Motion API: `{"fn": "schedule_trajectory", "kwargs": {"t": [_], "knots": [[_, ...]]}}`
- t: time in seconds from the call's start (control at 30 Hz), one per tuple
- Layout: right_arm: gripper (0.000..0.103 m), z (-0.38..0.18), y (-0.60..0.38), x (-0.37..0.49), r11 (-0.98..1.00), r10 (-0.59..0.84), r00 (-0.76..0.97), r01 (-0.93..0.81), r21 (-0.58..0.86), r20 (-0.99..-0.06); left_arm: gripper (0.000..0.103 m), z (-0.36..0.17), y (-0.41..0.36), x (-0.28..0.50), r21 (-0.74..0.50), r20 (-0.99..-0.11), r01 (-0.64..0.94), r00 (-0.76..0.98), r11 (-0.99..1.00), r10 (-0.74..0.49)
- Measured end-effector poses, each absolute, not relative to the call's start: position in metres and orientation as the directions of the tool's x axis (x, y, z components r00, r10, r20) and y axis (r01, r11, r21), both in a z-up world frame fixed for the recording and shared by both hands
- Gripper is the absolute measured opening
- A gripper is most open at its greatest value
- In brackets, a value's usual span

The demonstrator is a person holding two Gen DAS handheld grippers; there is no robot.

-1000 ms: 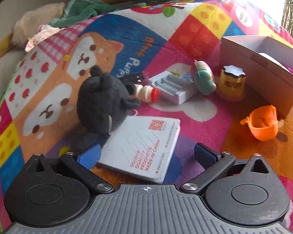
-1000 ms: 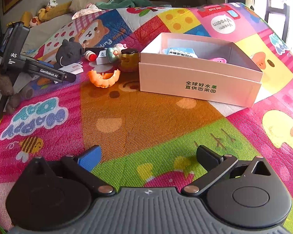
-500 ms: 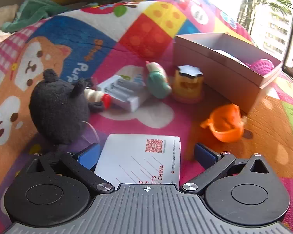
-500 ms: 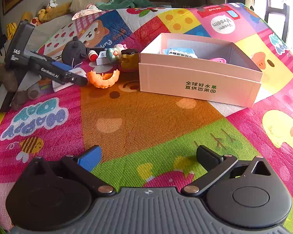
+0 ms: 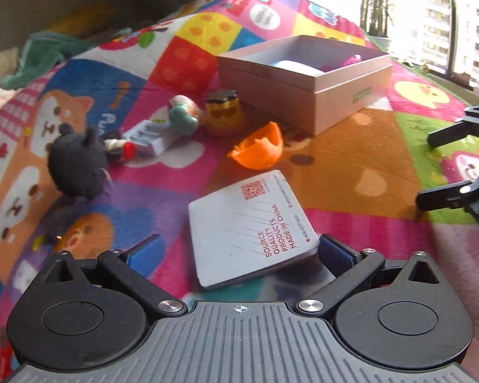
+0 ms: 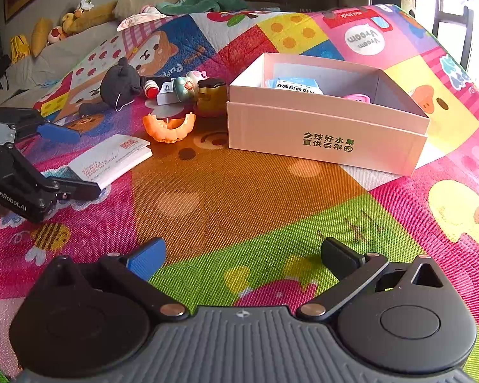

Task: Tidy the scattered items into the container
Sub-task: 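Grasp the white card with the left gripper and lift it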

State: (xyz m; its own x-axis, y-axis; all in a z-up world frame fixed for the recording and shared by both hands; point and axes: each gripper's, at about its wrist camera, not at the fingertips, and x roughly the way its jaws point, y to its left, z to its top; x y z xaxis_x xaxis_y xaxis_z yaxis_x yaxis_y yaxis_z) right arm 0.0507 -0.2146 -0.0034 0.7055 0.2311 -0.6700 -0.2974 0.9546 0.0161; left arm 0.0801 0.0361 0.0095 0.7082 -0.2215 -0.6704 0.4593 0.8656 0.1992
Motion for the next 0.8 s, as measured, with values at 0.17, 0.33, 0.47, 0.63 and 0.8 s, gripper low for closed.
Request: {"fn": "schedule_trajectory", "kwargs": {"t": [0.17, 0.33, 0.47, 0.63, 0.8], "knots": [[0.103, -0.003, -0.213, 0.051, 0.954, 0.227, 0.702, -0.299, 0.01, -0.675, 0.103, 0.011, 0.074, 0.09, 0.313, -0.633, 0.308, 0.773, 0.898, -0.044], [0.103, -0.003, -0.213, 0.051, 0.954, 0.228, 0.705, -0.299, 0.009, -0.671, 0.103, 0.01, 0.1, 0.104, 0.46, -0.547, 0.092, 0.813, 0.883, 0.201], [0.103, -0.003, -0.213, 0.05, 0.954, 0.228, 0.706, -0.299, 0.01, -0.67, 0.103, 0.027, 0.125, 0.103, 0.243, -0.612, 0.077, 0.786, 0.967, 0.092], [0.103, -0.003, -0.213, 0.05, 0.954, 0.228, 0.706, -0.299, 0.009, -0.67, 0.103, 0.042, 0.112, 0.103, -0.115, -0.624, 0.181, 0.752, 0.977, -0.212], [0.103, -0.002, -0.213, 0.05, 0.954, 0.227, 0.707, -0.299, 0.008, -0.67, 0.103, 0.035, 0.061, 0.14, 0.048, -0.609, 0.117, 0.791, 0.992, -0.063]]}}
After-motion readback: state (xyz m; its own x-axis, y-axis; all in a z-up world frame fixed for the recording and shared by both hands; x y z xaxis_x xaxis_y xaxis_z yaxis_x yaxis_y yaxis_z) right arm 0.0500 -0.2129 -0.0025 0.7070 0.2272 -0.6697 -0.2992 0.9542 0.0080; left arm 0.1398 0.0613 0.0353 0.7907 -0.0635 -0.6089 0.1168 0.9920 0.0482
